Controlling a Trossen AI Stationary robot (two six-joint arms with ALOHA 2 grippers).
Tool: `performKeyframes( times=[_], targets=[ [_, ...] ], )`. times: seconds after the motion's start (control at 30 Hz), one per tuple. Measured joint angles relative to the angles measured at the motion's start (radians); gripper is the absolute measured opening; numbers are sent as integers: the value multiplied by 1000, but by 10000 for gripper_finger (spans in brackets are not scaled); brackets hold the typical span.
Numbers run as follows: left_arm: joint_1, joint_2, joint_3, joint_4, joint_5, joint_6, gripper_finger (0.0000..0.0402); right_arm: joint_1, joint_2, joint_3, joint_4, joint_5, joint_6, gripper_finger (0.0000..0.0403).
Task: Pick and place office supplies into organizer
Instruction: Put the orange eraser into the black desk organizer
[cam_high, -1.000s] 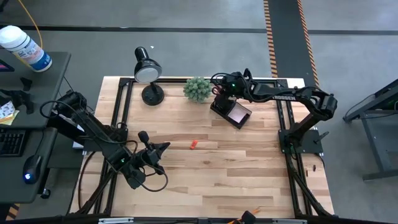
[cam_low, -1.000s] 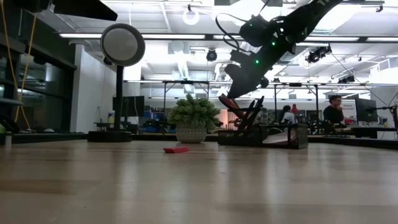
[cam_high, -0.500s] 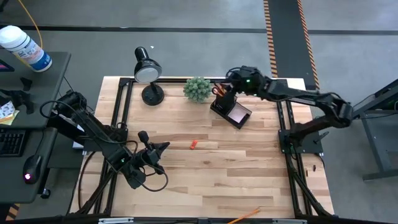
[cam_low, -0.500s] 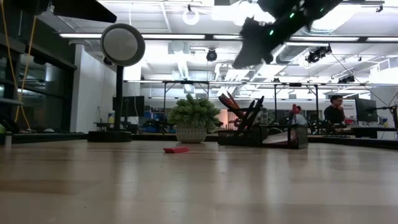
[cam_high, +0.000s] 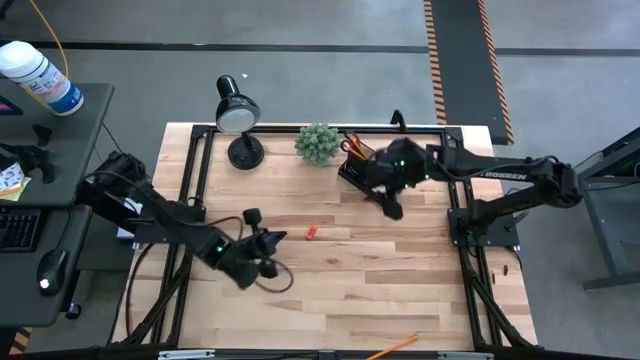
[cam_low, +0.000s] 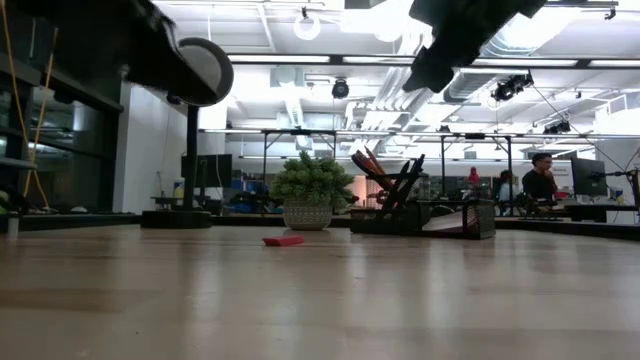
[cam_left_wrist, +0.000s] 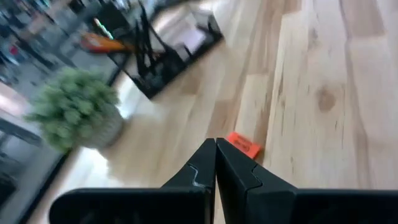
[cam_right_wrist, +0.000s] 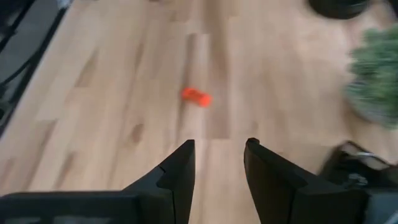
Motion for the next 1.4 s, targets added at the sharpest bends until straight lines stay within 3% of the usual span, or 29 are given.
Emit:
performKeyframes(
  times=[0.27,0.57,0.87,1.13,1.27,1.4],
  targets=[
    [223,20,0,162,312,112,1,168,1,0,-79,26,1,129],
    [387,46,0,201,572,77,1,343,1,-30,-180,269,79,129],
    [385,156,1,299,607,22,17,440,2,-191,-34,422,109,129],
    [385,216,62,284,611,-76,130,469,2,-283,132,489,78,129],
    [409,262,181,68,649,-162,174,492,2,-292,163,550,50,129],
    [434,350,327,-217,679,-210,185,513,2,-293,196,546,21,129]
  ],
)
